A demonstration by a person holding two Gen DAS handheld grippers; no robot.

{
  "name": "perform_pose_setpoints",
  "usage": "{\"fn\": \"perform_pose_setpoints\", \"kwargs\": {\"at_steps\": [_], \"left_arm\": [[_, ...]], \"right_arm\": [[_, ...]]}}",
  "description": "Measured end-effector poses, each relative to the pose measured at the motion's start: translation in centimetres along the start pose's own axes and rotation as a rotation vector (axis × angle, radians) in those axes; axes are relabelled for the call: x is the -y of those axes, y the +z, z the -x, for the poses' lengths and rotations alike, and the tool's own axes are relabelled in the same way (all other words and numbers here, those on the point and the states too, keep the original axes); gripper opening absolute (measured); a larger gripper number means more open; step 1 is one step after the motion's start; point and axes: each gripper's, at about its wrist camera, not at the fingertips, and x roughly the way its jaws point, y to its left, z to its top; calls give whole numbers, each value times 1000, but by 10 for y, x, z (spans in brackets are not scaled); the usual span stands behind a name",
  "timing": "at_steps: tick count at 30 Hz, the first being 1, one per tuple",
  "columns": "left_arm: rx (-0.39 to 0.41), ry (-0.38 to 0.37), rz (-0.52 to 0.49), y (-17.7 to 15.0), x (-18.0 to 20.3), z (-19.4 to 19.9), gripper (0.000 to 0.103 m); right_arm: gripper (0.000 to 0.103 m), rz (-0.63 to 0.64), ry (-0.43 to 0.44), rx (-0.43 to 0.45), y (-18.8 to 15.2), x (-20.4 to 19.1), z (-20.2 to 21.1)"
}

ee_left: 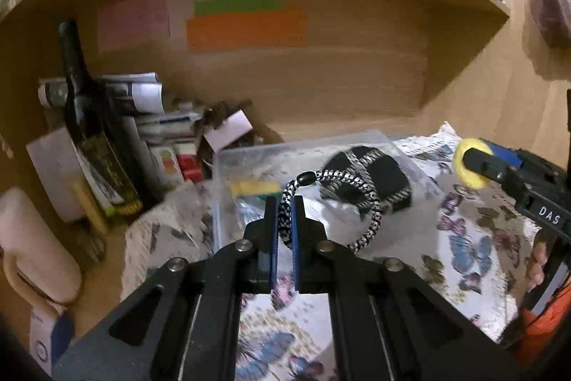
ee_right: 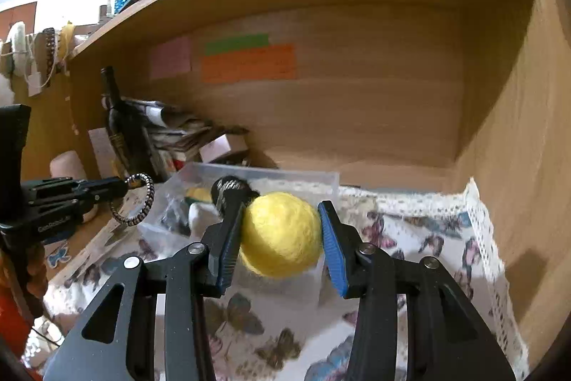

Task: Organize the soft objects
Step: 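Drop the hair tie into the box with the left tool while the right tool releases the felt ball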

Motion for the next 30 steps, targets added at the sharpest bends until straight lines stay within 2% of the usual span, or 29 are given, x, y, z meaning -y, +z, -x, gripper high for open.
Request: {"fn": "perform_pose_setpoints", "kwargs": {"at_steps": [9, 14, 17, 18, 20, 27, 30], "left_arm": [[-53, 34, -6, 6, -19, -46, 5], [-117, 7, 23, 1, -27, -75, 5], [-150, -12, 19, -5, -25, -86, 5], [-157, -12, 20, -6, -24, -88, 5], [-166, -21, 25, -7, -23, -89, 10], [-141, -56, 55, -2, -27, -72, 19], [-98, -56, 54, 1, -27, -56, 31]], "right_arm": [[39, 14, -15, -103, -6, 6, -49], [40, -4, -20, -159, -16, 14, -70], [44, -2, -20, -168, -19, 16, -74], [50, 7, -28, -174, -18, 15, -74], [56, 11, -31, -173, -18, 13, -74], [57, -10, -28, -143, -11, 14, -63], [57, -10, -29, -113, -5, 12, -51]]}}
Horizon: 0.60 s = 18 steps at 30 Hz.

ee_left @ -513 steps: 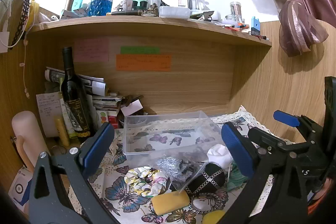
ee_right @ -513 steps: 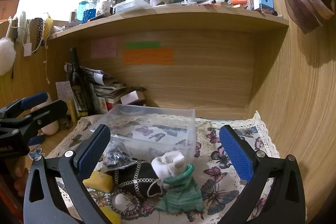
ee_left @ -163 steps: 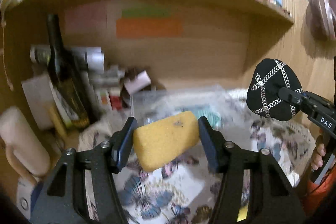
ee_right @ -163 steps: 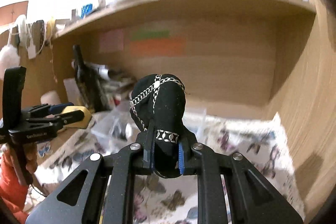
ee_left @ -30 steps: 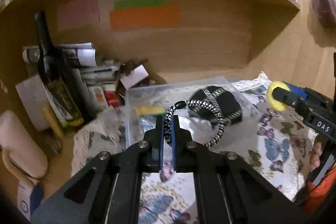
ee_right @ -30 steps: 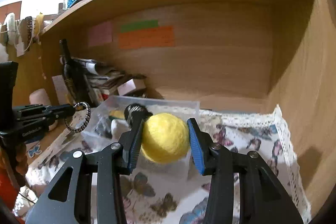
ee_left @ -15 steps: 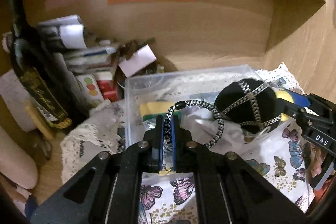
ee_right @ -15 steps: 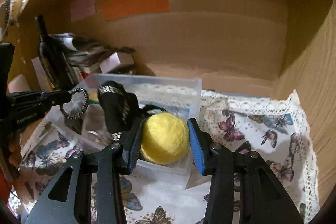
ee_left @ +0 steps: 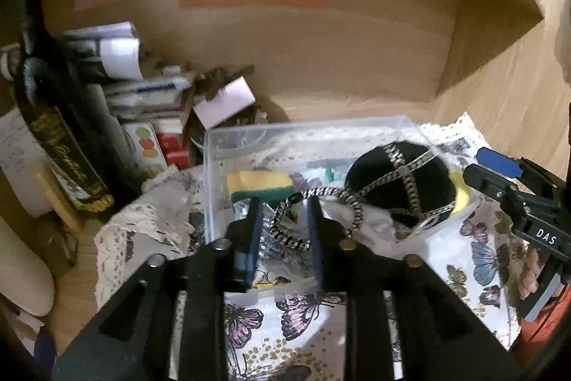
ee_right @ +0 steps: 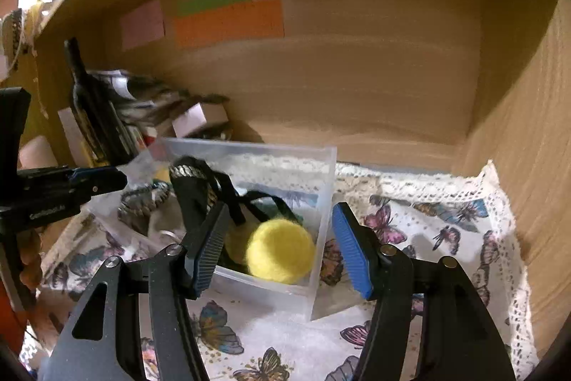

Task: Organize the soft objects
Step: 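Drop the hair tie into the box with the left tool while the right tool releases the felt ball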

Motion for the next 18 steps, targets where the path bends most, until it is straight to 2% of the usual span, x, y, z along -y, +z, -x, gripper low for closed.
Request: {"fn": "perform_pose_setpoints", "kwargs": {"at_steps": [2, 6, 7, 13, 15, 16, 18], "left_arm": [[34, -6, -5, 1, 2, 12, 41], [97, -18, -17, 6, 8, 36, 44], [113, -25, -18, 7, 10, 43, 48], [204, -42, -21, 7, 18, 77, 72], [238, -44, -22, 5, 21, 90, 80], [257, -40, -24, 4, 22, 96, 86], [292, -36, -32, 2, 25, 105, 95]], "right_arm": [[57, 0, 8, 31, 4, -3, 12], [59, 12, 22, 89, 11, -11, 35], [61, 17, 24, 111, 13, -14, 43], [76, 29, 42, 203, 19, -27, 77], [89, 36, 38, 236, 18, -32, 87], [91, 42, 31, 253, 17, -34, 91], [102, 49, 17, 272, 17, -37, 95]]}}
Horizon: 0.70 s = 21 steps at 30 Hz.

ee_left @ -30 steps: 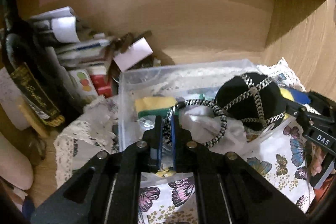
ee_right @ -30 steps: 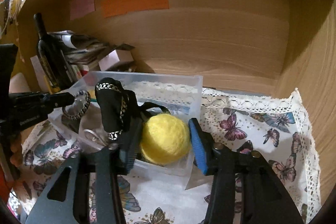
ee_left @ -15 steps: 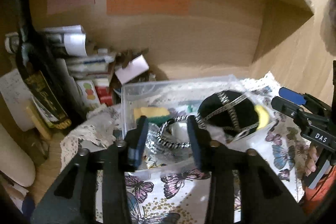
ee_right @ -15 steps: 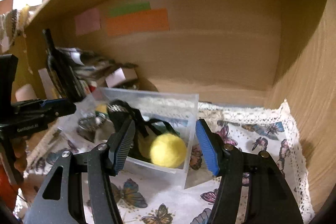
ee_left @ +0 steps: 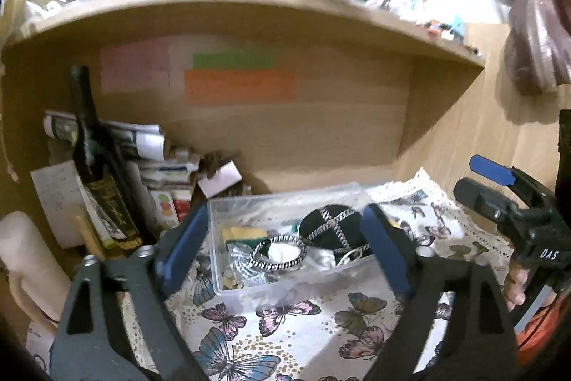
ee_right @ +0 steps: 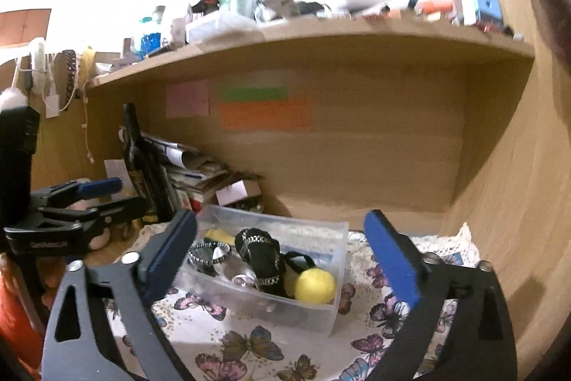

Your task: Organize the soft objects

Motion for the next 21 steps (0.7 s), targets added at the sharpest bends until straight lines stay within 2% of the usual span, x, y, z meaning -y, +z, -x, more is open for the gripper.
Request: {"fn": "perform_pose_setpoints", "kwargs": {"at_steps": [1, 2, 8, 21], "left_arm": [[23, 7, -7, 0, 2, 6, 101], [39, 20, -12, 0, 5, 11, 103], [79, 53, -30, -5, 13, 29, 103], [116, 69, -16, -10, 15, 46, 103]], "right_arm": [[103, 2, -9, 11, 0, -2, 2], [103, 2, -13, 15, 0, -3, 3], [103, -22, -23, 12, -3, -4, 8], [103, -48, -25, 17, -9, -6, 24]]}}
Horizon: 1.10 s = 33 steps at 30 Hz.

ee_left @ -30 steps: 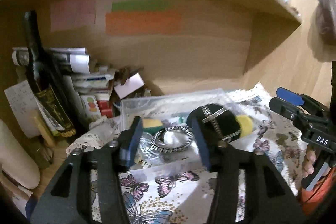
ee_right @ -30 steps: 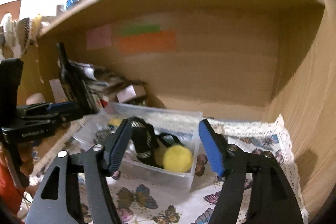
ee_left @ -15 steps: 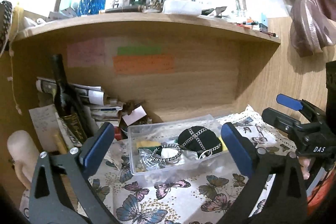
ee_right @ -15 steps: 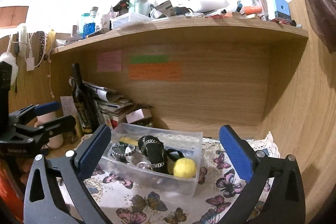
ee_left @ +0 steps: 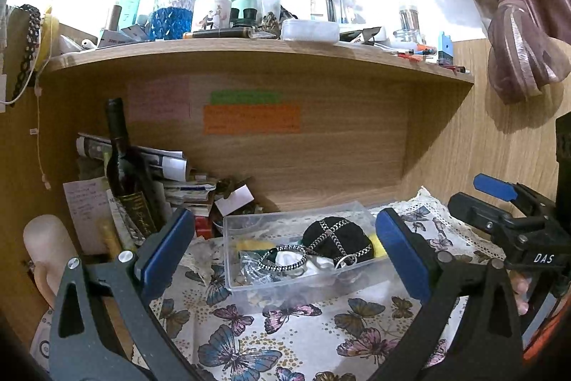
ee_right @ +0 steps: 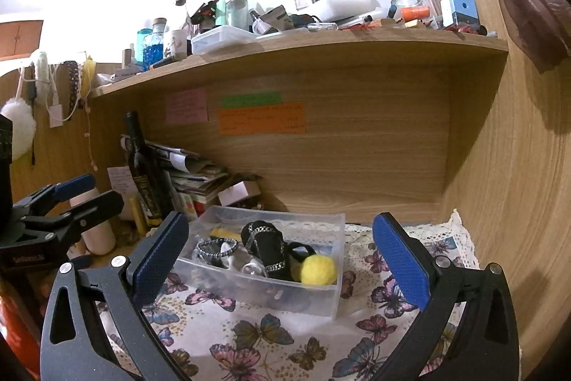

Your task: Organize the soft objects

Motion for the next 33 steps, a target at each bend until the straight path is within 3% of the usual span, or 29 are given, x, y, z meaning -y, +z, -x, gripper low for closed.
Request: {"fn": "perform_pose_setpoints", "kwargs": {"at_steps": [33], "left_arm": [[-2, -8, 12, -1, 1, 0, 103]], "right_arm": [[103, -4, -7, 10, -1, -1, 4]]}}
